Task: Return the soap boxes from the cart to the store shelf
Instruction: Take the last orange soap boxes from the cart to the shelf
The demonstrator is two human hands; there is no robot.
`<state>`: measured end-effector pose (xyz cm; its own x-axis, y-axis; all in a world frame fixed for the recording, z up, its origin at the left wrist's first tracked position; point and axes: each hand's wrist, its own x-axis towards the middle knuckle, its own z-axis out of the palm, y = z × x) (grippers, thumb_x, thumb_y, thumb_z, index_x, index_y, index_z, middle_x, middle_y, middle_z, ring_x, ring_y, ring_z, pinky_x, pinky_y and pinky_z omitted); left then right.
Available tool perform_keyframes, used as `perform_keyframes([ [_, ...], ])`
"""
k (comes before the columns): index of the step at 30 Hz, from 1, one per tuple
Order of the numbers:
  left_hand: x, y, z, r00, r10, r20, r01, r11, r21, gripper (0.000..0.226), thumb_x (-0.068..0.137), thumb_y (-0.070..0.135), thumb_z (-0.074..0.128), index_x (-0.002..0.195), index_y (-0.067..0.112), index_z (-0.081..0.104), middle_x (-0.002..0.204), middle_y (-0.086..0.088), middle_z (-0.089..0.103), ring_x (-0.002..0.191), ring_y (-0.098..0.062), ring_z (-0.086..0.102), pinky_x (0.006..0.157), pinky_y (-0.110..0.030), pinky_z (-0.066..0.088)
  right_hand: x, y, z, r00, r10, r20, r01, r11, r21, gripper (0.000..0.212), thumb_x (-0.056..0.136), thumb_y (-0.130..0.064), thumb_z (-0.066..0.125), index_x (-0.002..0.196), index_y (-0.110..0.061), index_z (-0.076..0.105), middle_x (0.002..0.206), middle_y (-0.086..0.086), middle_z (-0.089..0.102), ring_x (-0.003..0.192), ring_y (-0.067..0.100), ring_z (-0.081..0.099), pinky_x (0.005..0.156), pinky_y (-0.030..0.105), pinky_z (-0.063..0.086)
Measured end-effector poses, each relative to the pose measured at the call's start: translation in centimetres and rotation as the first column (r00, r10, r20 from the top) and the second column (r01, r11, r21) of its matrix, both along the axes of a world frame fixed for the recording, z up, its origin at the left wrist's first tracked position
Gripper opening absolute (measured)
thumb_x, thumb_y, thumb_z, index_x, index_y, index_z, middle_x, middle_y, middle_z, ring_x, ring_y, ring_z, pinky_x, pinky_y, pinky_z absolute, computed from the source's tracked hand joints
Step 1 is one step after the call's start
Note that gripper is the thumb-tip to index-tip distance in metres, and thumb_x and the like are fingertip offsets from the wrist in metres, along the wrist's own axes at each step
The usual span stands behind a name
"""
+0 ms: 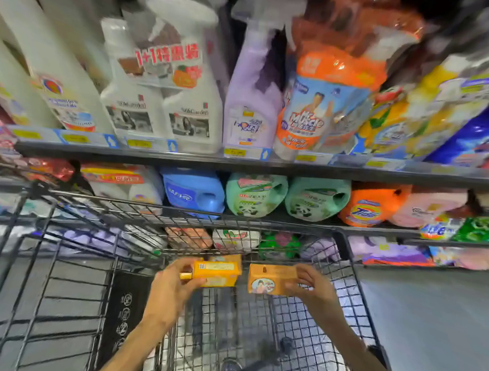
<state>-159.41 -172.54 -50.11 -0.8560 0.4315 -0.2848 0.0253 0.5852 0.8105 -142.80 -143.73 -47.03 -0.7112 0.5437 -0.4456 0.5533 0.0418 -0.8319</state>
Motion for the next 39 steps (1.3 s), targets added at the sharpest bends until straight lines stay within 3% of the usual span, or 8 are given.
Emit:
perform_keyframes([
  [8,4.2,5.4,17.1,0.983,-0.146,-0.108,0.167,0.963,0.21,0.039,0.078,0.04,0.085,0.111,0.035,0.066,0.095,0.011,0.077,0.09,-0.002,0.072,0.082,-0.03,0.058,11.0,2.8,16.8,0.957,-0.253,-0.143,0.262,0.964,0.048,0.051,0.077,-0.004,0.082,0.12,-0.015,0.057,0.106,-0.006,0.068,0.092,-0.003,0.065,0.074,0.011,0.053],
  [12,7.0,10.1,24.5,0.947,-0.256,-0.195,0.3,0.921,0.249,0.04,0.072,0.048,0.085,0.106,0.036,0.067,0.091,0.022,0.076,0.086,-0.001,0.072,0.074,-0.023,0.057,16.9,4.7,24.4,0.911,-0.344,-0.228,0.372,0.924,0.092,0.081,0.045,-0.053,0.095,0.114,-0.024,0.064,0.092,-0.008,0.076,0.092,0.004,0.071,0.082,0.029,0.057],
  [15,9.8,14.3,29.7,0.883,-0.346,-0.318,0.427,0.873,0.235,0.041,0.078,0.022,0.085,0.098,0.046,0.058,0.078,0.044,0.064,0.086,0.018,0.063,0.074,-0.003,0.043,21.2,5.6,29.6,0.856,-0.416,-0.307,0.468,0.875,0.12,0.052,0.065,-0.017,0.092,0.109,-0.015,0.063,0.086,-0.008,0.074,0.077,-0.009,0.068,0.07,0.012,0.053],
  [18,12.5,18.7,33.2,0.841,-0.388,-0.376,0.497,0.83,0.254,0.038,0.077,0.027,0.086,0.106,0.038,0.066,0.086,0.029,0.07,0.092,0.017,0.062,0.077,-0.002,0.04,25.7,7.7,32.9,0.815,-0.445,-0.372,0.535,0.824,0.187,0.041,0.075,0.013,0.077,0.104,-0.012,0.061,0.085,-0.005,0.067,0.066,-0.015,0.063,0.064,0.006,0.049],
  [22,17.4,24.8,37.3,0.782,-0.49,-0.385,0.603,0.751,0.269,0.039,0.075,0.033,0.086,0.111,0.027,0.07,0.095,0.012,0.076,0.095,0.003,0.069,0.081,-0.01,0.049,32.7,11.8,35.1,0.778,-0.489,-0.394,0.602,0.76,0.246,0.045,0.072,0.005,0.082,0.111,-0.007,0.064,0.078,-0.009,0.067,0.066,-0.01,0.062,0.066,0.008,0.05],
  [26,23.9,31.7,39.9,0.72,-0.538,-0.439,0.676,0.685,0.27,0.036,0.068,0.046,0.08,0.101,0.044,0.066,0.09,0.025,0.074,0.09,0.009,0.068,0.086,-0.02,0.053,40.0,16.4,37.3,0.746,-0.508,-0.431,0.648,0.705,0.288,0.041,0.073,0.006,0.082,0.106,-0.012,0.065,0.054,-0.019,0.062,0.067,-0.005,0.059,0.066,0.009,0.049],
  [35,39.1,45.0,43.8,0.669,-0.583,-0.46,0.741,0.566,0.36,0.032,0.082,0.014,0.082,0.111,0.018,0.07,0.096,0.012,0.077,0.091,0.0,0.072,0.074,-0.012,0.054,55.9,26.5,40.8,0.709,-0.541,-0.452,0.697,0.635,0.333,0.049,0.073,-0.018,0.088,0.118,-0.018,0.067,0.109,0.003,0.072,0.096,0.013,0.071,0.081,0.03,0.058],
  [39,43.3,50.7,44.9,0.647,-0.627,-0.433,0.762,0.519,0.387,0.032,0.083,0.024,0.082,0.113,0.024,0.071,0.1,0.01,0.077,0.09,-0.01,0.075,0.082,-0.039,0.062,60.8,30.6,42.0,0.676,-0.568,-0.47,0.732,0.593,0.336,0.041,0.076,-0.011,0.084,0.112,-0.019,0.066,0.105,0.002,0.071,0.085,-0.002,0.07,0.071,0.016,0.054],
])
